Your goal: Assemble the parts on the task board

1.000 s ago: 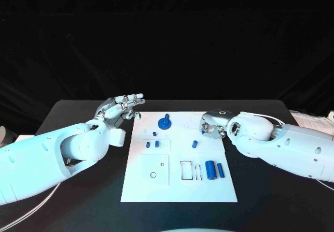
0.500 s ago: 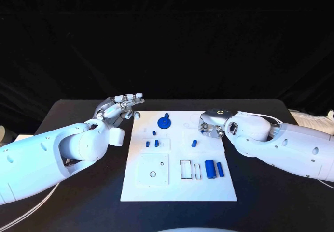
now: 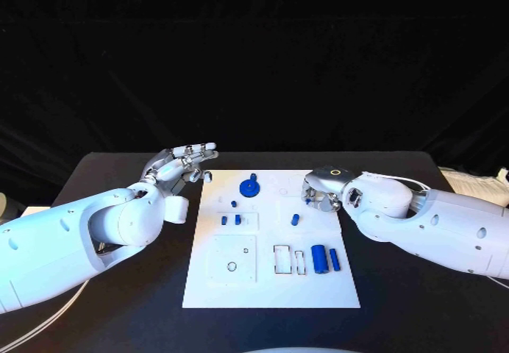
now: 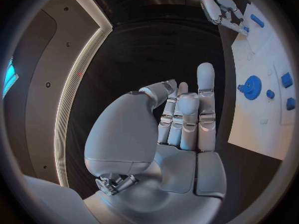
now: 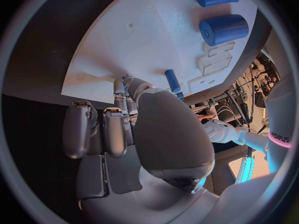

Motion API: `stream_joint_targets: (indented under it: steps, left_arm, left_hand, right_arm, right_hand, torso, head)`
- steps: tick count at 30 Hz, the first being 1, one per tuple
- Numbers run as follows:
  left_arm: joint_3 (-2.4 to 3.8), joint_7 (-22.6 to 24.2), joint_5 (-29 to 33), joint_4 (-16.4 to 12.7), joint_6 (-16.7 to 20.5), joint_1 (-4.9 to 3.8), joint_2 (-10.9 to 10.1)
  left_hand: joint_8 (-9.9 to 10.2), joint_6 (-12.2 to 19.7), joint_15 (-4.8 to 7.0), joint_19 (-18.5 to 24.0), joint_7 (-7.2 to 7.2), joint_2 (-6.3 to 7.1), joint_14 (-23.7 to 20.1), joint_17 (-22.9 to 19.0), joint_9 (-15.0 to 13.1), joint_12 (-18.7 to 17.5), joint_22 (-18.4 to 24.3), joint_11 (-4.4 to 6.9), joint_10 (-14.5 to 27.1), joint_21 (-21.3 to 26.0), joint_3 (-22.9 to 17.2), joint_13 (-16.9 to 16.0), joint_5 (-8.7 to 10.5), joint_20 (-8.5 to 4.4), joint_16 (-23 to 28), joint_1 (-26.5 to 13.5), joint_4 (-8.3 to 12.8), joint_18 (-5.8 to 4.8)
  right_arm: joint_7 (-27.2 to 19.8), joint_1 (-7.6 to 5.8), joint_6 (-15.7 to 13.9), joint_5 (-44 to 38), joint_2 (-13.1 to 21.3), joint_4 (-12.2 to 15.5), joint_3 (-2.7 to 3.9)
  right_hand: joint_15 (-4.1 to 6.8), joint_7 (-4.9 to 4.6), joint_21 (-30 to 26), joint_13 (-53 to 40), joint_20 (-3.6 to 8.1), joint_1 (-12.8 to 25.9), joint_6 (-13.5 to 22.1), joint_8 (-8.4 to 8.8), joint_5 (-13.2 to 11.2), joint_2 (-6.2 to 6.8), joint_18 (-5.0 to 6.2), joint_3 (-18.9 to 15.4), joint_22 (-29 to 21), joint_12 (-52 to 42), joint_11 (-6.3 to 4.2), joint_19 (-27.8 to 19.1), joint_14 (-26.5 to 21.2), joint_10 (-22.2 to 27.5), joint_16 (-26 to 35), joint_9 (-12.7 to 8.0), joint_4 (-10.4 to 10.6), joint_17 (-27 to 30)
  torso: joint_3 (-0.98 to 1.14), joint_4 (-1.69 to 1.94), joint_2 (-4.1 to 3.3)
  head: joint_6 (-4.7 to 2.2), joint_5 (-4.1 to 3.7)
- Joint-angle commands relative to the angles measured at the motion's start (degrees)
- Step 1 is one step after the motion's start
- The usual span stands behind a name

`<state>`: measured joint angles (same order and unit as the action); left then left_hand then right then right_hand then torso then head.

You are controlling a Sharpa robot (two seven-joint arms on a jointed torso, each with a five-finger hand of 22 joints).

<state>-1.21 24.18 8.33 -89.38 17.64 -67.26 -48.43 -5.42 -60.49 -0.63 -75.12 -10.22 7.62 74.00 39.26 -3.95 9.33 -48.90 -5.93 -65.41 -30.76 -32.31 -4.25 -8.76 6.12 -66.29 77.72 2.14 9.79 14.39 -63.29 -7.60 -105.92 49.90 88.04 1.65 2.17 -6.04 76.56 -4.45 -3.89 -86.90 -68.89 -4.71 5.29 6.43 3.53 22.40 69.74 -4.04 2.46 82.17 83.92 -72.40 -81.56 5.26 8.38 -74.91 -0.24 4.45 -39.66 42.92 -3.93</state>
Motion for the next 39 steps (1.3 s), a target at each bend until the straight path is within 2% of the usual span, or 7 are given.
stream_joint_targets:
  steps: [1, 12, 18, 24, 30, 35, 39]
  left_arm:
    - [0.03, 0.16, 0.24, 0.01, -0.66, -0.01, 0.09]
    - [0.03, 0.06, 0.24, 0.1, -0.32, -0.01, 0.08]
    - [0.03, 0.05, 0.24, 0.18, -0.26, -0.01, 0.08]
    - [0.03, 0.16, 0.24, 0.21, -0.18, -0.01, 0.22]
    - [0.03, 0.18, 0.24, 0.07, -0.21, -0.01, 0.47]
    - [0.03, 0.18, 0.24, -0.12, -0.24, -0.01, 0.59]
    - [0.03, 0.19, 0.24, -0.21, -0.28, -0.01, 0.69]
  left_hand:
    - [-0.18, -0.22, 0.09, 0.36, 0.04, -0.37, -0.5, -0.11, -0.02, 0.24, 0.09, 0.14, -0.01, 0.26, 0.28, -0.08, -0.07, -0.19, 0.03, 0.06, 0.12, 0.62]
    - [-0.07, 0.07, 0.03, 0.38, -0.09, -0.42, -0.57, -0.2, 0.05, 0.34, 0.12, 0.02, 0.35, 0.3, 0.48, -0.02, -0.07, -0.18, -0.02, -0.03, 0.24, 0.59]
    - [-0.03, 0.17, 0.0, 0.38, -0.13, -0.43, -0.6, -0.25, 0.07, 0.38, 0.13, -0.02, 0.49, 0.31, 0.55, 0.0, -0.08, -0.17, -0.03, -0.06, 0.28, 0.58]
    - [0.0, 0.26, -0.03, 0.39, -0.17, -0.45, -0.62, -0.28, 0.08, 0.41, 0.14, -0.05, 0.59, 0.32, 0.6, 0.02, -0.09, -0.16, -0.04, -0.09, 0.3, 0.57]
    - [0.01, 0.28, -0.04, 0.39, -0.18, -0.46, -0.6, -0.21, 0.08, 0.43, 0.14, -0.06, 0.62, 0.32, 0.62, 0.02, -0.09, -0.15, -0.09, -0.12, 0.3, 0.57]
    - [0.01, 0.28, -0.04, 0.39, -0.18, -0.46, -0.6, -0.21, 0.08, 0.43, 0.14, -0.06, 0.62, 0.32, 0.62, 0.02, -0.09, -0.15, -0.09, -0.12, 0.3, 0.57]
    - [0.01, 0.28, -0.04, 0.39, -0.18, -0.46, -0.6, -0.21, 0.08, 0.43, 0.14, -0.06, 0.62, 0.32, 0.62, 0.02, -0.09, -0.15, -0.09, -0.12, 0.3, 0.57]
  right_arm:
    - [-0.26, -0.41, -1.17, -0.49, 0.02, 0.55, 0.22]
    - [0.36, -1.45, -1.45, -0.28, 1.71, 3.39, 0.53]
    - [0.35, -1.65, -2.32, 0.29, 2.57, 6.91, 0.82]
    - [0.15, -1.66, -2.5, 0.64, 1.67, 11.09, 1.01]
    - [-0.51, -1.22, -2.17, 0.51, -0.95, 13.48, 1.0]
    - [-1.32, 0.08, -1.57, 0.33, -3.82, 13.58, 0.72]
    - [-2.02, 1.55, -1.26, 0.29, -5.78, 12.61, 0.44]
  right_hand:
    - [0.16, 0.07, 0.38, 0.09, 0.3, 0.18, -0.36, 0.13, -0.3, -0.47, 0.78, 0.35, 0.06, 0.22, 0.04, 0.22, 4.12, -0.26, -0.18, 0.05, -0.02, -4.6]
    - [0.07, 0.0, 0.44, 0.29, 0.29, 0.7, -0.43, 0.24, -0.91, -0.33, 0.77, 0.84, 0.17, 0.3, 0.12, 0.26, 4.11, -0.34, -0.18, 0.14, -0.31, -4.57]
    - [0.0, -0.02, 0.45, 0.33, 0.29, 0.8, -0.43, 0.27, -0.99, -0.28, 0.77, 0.95, 0.18, 0.31, 0.14, 0.26, 4.11, -0.35, -0.16, 0.15, -0.36, -4.55]
    - [-0.16, -0.13, 0.4, 0.39, 0.23, 0.99, -0.41, 0.34, -1.06, -0.28, 0.77, 1.15, 0.11, 0.33, 0.22, 0.23, 4.1, -0.36, -0.16, 0.17, -0.42, -4.53]
    - [-0.31, -0.26, 0.34, 0.48, 0.13, 1.05, -0.34, 0.43, -1.05, -0.27, 0.78, 1.48, 0.01, 0.37, 0.33, 0.19, 4.1, -0.33, -0.17, 0.19, -0.64, -4.53]
    - [-0.39, -0.36, 0.32, 0.53, 0.06, 1.09, -0.28, 0.5, -1.01, -0.26, 0.78, 1.71, -0.02, 0.39, 0.42, 0.18, 4.1, -0.28, -0.19, 0.2, -0.81, -4.54]
    - [-0.47, -0.44, 0.29, 0.58, -0.01, 1.11, -0.22, 0.57, -0.93, -0.24, 0.79, 1.93, -0.06, 0.41, 0.49, 0.16, 4.09, -0.21, -0.18, 0.21, -1.01, -4.52]
  torso:
    - [0.0, -0.03, -0.02]
    - [-0.02, -0.07, -0.04]
    - [0.03, -0.01, -0.04]
    - [-0.03, 0.07, -0.01]
    - [-0.11, 0.12, 0.0]
    - [-0.21, 0.01, 0.0]
    - [-0.16, 0.05, -0.02]
  head:
    - [-0.07, 0.02]
    - [0.11, 0.12]
    - [0.26, 0.48]
    - [0.76, 1.94]
    - [1.17, 3.4]
    - [1.55, 4.94]
    - [1.99, 5.81]
